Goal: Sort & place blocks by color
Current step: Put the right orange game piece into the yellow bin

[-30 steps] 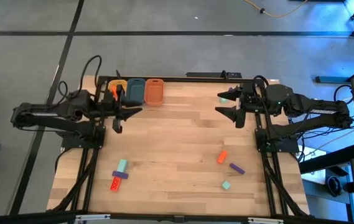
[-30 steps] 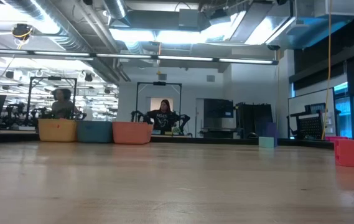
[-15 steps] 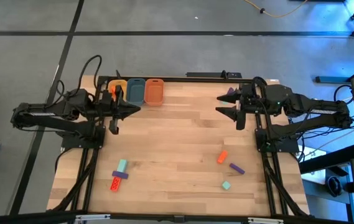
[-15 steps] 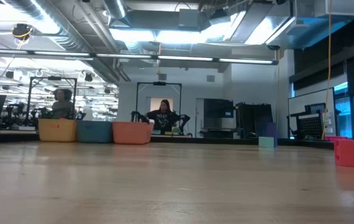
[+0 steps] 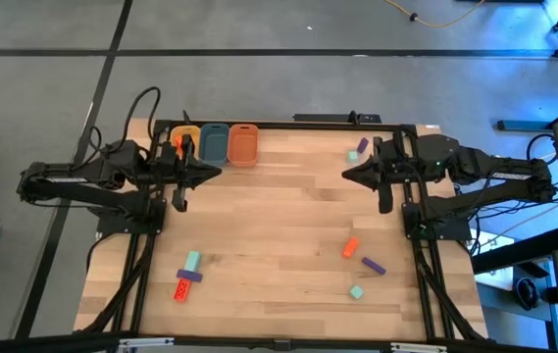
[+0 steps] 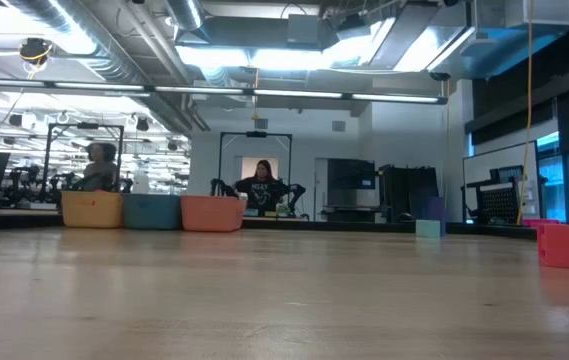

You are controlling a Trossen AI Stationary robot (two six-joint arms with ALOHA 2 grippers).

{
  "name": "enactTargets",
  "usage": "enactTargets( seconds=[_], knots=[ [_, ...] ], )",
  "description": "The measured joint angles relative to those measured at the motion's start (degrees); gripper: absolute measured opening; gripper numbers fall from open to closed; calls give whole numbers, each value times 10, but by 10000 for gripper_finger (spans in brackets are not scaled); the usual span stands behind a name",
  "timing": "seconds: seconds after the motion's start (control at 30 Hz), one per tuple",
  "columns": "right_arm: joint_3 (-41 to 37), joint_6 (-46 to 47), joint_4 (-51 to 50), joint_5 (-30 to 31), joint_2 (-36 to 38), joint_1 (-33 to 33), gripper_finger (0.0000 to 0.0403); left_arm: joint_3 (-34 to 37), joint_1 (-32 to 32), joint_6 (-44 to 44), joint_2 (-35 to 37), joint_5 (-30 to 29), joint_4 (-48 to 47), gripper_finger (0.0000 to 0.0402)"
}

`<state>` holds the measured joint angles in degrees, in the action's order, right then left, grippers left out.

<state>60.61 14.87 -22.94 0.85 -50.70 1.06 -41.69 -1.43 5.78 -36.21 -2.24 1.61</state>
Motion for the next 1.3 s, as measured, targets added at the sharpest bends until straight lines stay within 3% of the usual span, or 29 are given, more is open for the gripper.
enactTargets(
  seconds=[0.43, 0.6, 0.77, 1.03, 1.17, 1.3],
  knots=[
    [0, 18, 10, -10, -2, 0, 4, 0, 0, 0, 0, 0, 1, 0],
    [0, 47, 21, 9, -8, 0, 23, 0, 0, 0, 0, -1, 1, 0],
    [0, 79, 16, 9, -13, 0, 90, 0, 0, 0, 0, -2, 1, 0],
    [2, 139, -6, -3, -32, 0, 243, 0, 0, 0, 0, -3, 1, 0],
    [46, 215, -100, -7, -60, 0, 297, 0, 0, 0, 0, -14, 1, 0],
    [102, 346, -290, -6, -101, 0, 306, 0, 0, 0, 0, -15, 1, 0]
  ],
)
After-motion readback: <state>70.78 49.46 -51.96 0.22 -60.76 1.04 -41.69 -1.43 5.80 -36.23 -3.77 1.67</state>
